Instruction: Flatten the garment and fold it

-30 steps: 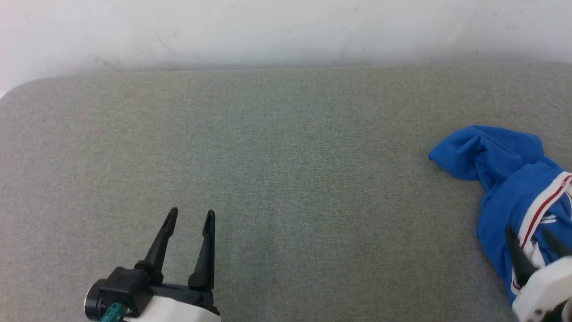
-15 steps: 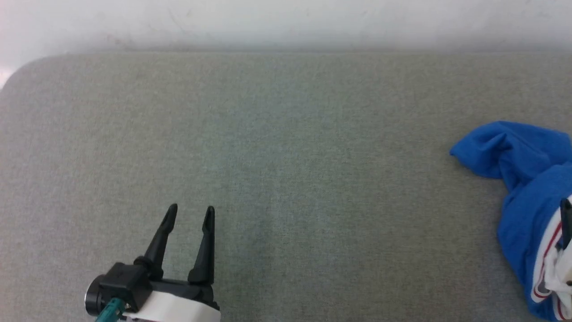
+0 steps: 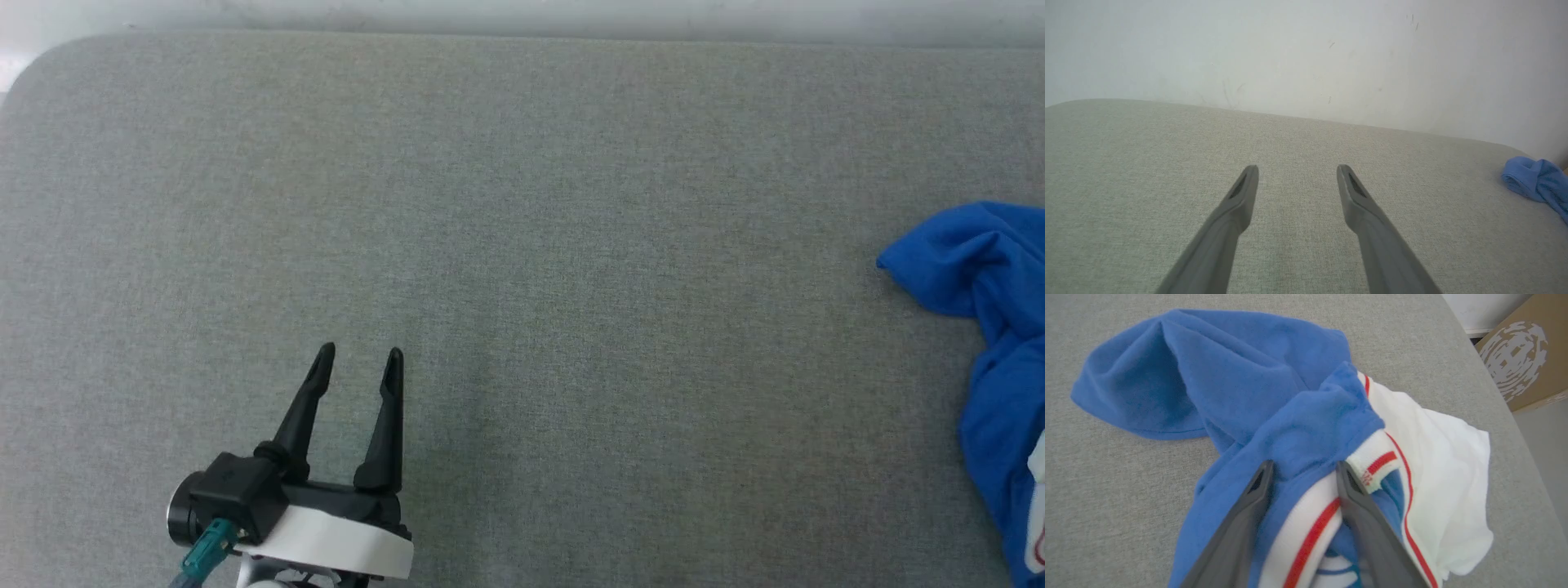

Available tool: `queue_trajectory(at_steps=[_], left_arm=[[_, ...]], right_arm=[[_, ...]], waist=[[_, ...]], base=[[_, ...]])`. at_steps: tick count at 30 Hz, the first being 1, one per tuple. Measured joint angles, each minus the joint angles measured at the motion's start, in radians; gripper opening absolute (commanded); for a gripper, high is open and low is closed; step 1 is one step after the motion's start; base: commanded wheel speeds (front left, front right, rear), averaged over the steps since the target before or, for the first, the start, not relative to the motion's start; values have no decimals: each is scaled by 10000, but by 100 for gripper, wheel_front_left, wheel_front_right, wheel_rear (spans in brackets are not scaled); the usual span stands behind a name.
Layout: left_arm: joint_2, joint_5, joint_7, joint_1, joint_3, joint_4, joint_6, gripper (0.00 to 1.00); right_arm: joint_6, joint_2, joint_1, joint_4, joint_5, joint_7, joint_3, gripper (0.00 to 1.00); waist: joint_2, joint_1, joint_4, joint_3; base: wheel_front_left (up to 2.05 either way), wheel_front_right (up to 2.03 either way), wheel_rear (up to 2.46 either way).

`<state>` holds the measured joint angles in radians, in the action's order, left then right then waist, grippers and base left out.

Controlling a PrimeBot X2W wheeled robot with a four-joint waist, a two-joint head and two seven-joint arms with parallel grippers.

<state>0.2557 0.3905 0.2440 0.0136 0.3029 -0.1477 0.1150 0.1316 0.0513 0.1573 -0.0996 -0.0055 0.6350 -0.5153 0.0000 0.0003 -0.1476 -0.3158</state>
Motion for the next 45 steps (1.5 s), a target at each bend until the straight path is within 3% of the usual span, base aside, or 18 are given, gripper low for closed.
queue_trajectory(at_steps=[7,11,15,18,27,28,29,35,45], left_arm=[[-6,2,31,1,-21,134,0,100],[-25,17,35,6,-21,171,0,100],[-44,77,44,14,-8,201,0,100],[-58,150,44,56,35,228,-4,100],[-144,267,48,166,96,351,-12,100],[-146,288,58,204,107,366,-13,100],[-148,316,73,218,105,382,-13,100],[-146,324,88,227,71,387,-12,100],[-207,324,92,249,157,405,-12,100]], right_arm=[[0,-4,36,-199,-19,-207,42,0],[-2,6,203,-882,-98,-311,685,0],[0,13,764,-1659,-84,-157,2399,0],[-2,40,1241,-1710,42,61,4288,0],[0,-8,944,408,1471,-186,9227,0],[0,-6,828,639,1572,-316,9574,32],[0,-10,744,823,1674,-435,9806,100],[0,-29,765,871,1971,-918,9647,100],[-2,17,720,-717,1197,-991,6228,100]], waist=[[0,-2,16,248],[0,-2,12,470],[0,-3,-27,705],[0,-4,-118,816],[0,-3,-607,908],[0,-3,-657,907],[0,-3,-700,906],[0,-3,-685,907],[0,-3,-476,1053]], base=[[0,0,0],[0,0,0],[0,0,0],[0,0,0],[0,0,0],[0,0,0],[0,0,0],[0,0,0],[0,0,0]])
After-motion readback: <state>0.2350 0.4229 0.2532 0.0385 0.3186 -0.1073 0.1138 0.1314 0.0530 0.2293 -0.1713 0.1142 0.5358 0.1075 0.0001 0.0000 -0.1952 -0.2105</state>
